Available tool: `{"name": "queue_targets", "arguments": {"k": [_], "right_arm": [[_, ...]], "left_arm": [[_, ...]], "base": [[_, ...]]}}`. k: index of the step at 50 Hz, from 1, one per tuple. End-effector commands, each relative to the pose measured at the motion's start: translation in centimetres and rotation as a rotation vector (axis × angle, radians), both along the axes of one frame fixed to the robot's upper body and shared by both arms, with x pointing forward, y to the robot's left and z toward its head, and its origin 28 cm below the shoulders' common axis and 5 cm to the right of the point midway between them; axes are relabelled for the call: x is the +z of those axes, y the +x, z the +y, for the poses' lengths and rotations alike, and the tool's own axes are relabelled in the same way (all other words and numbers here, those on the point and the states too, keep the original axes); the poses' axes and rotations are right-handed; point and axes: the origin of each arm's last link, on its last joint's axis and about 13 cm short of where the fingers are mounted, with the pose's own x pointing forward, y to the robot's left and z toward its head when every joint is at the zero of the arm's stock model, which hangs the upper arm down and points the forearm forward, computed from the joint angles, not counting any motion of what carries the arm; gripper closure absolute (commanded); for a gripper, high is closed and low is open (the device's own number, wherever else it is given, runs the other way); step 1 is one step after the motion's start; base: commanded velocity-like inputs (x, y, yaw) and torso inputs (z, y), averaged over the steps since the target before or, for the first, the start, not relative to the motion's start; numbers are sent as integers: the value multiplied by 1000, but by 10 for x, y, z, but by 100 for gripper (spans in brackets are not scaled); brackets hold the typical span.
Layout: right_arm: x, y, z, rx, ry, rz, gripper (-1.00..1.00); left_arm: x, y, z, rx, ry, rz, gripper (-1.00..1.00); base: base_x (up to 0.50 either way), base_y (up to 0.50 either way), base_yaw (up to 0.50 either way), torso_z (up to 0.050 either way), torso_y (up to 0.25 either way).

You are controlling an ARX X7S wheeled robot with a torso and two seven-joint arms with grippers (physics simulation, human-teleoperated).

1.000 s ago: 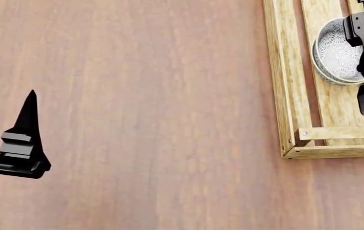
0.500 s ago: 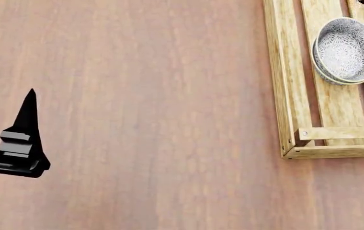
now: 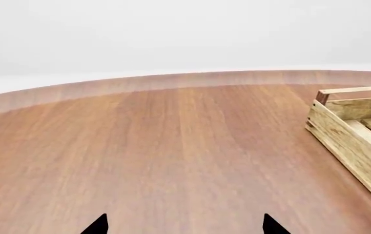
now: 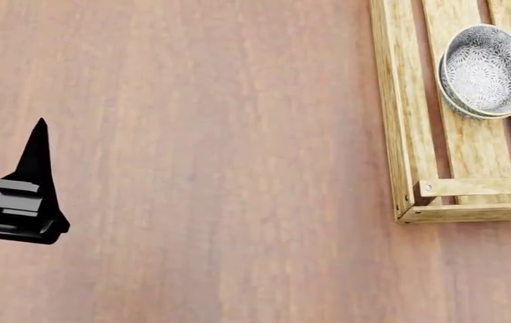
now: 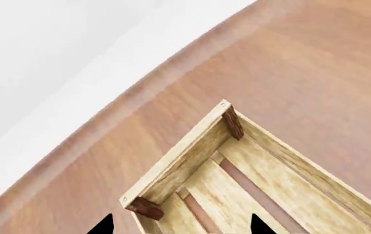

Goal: Stack the right bowl on the left bowl and place them in the tray.

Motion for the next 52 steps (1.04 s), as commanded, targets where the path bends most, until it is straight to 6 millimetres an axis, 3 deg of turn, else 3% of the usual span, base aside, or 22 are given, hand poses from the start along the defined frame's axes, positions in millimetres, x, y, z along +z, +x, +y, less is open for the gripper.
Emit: {"name": "queue_targets", "arguments": {"k": [1, 3, 8, 12, 17, 22, 29, 42, 52], "right_arm": [[-33, -43, 49, 182, -287, -224, -100], [-51, -58, 60, 241, -309, -207, -100], [-82, -86, 69, 125, -389, -279, -100], [-112, -110, 80, 154, -496, -394, -100], [-147, -130, 88, 183, -534, -418, -100], [-172, -138, 91, 165, -578, -452, -100], [-188, -159, 92, 131, -632, -520, -100], [-213, -168, 95, 183, -659, -490, -100], [-221, -173, 94, 172, -673, -502, -100]], "left_arm": [[4, -1, -2, -1, -2, -36, -100], [5, -1, -2, -2, -3, -39, -100], [6, -1, -3, -3, -4, -49, -100], [5, -1, -4, -1, -4, -59, -100], [5, -1, -5, -4, -6, -66, -100], [3, -2, -6, -6, -8, -70, -100], [3, -4, -9, -9, 1, -82, -100], [1, -4, -9, -10, 1, -80, -100], [2, -6, -9, -8, -3, -93, -100]], "base": [[0, 0, 0, 0, 0], [0, 0, 0, 0, 0], [0, 0, 0, 0, 0], [0, 0, 0, 0, 0], [0, 0, 0, 0, 0], [0, 0, 0, 0, 0], [0, 0, 0, 0, 0], [0, 0, 0, 0, 0], [0, 0, 0, 0, 0]]}}
